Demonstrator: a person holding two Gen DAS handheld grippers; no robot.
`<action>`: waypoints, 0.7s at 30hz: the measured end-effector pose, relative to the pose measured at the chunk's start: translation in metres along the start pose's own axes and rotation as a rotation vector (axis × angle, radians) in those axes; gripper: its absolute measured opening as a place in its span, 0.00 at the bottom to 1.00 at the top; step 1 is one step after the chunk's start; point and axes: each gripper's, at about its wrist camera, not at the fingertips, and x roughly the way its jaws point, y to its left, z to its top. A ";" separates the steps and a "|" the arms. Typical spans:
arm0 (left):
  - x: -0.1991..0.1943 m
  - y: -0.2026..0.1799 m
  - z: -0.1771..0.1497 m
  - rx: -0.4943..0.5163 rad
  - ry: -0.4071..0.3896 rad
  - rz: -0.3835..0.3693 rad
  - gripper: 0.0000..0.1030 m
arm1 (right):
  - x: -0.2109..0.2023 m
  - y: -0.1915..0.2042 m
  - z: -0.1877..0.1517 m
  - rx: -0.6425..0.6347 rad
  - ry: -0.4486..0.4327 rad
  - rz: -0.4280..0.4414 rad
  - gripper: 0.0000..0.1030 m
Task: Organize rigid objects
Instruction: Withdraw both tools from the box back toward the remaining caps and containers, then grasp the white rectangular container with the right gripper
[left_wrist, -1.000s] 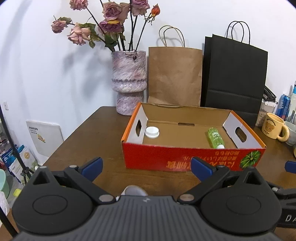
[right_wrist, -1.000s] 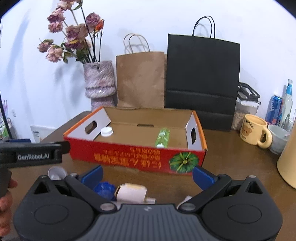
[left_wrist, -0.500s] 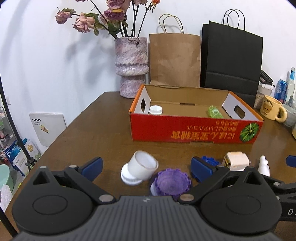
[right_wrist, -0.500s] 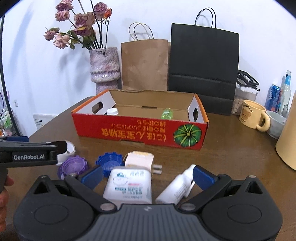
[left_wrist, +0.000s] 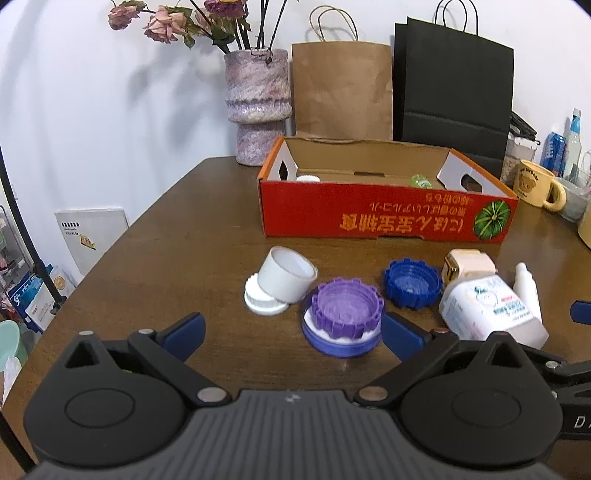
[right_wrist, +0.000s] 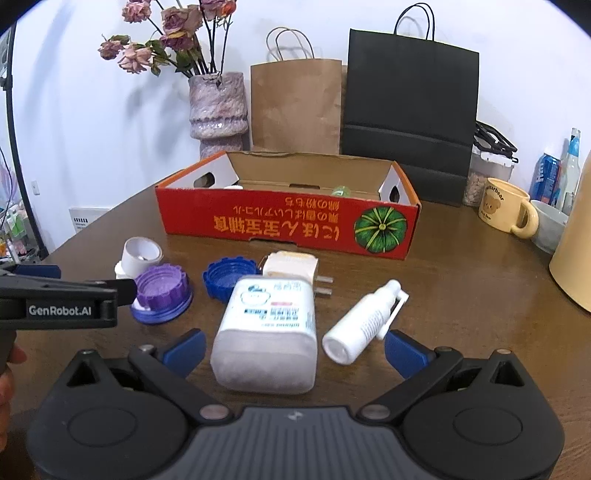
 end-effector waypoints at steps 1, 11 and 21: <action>0.000 0.001 -0.001 0.001 0.003 0.000 1.00 | 0.000 0.001 -0.001 -0.001 0.000 -0.001 1.00; 0.004 0.008 -0.012 -0.004 0.028 -0.011 1.00 | -0.001 0.006 -0.009 -0.021 -0.024 -0.009 1.00; 0.011 0.009 -0.013 -0.012 0.044 -0.012 1.00 | 0.017 0.011 -0.001 -0.079 -0.049 0.000 0.91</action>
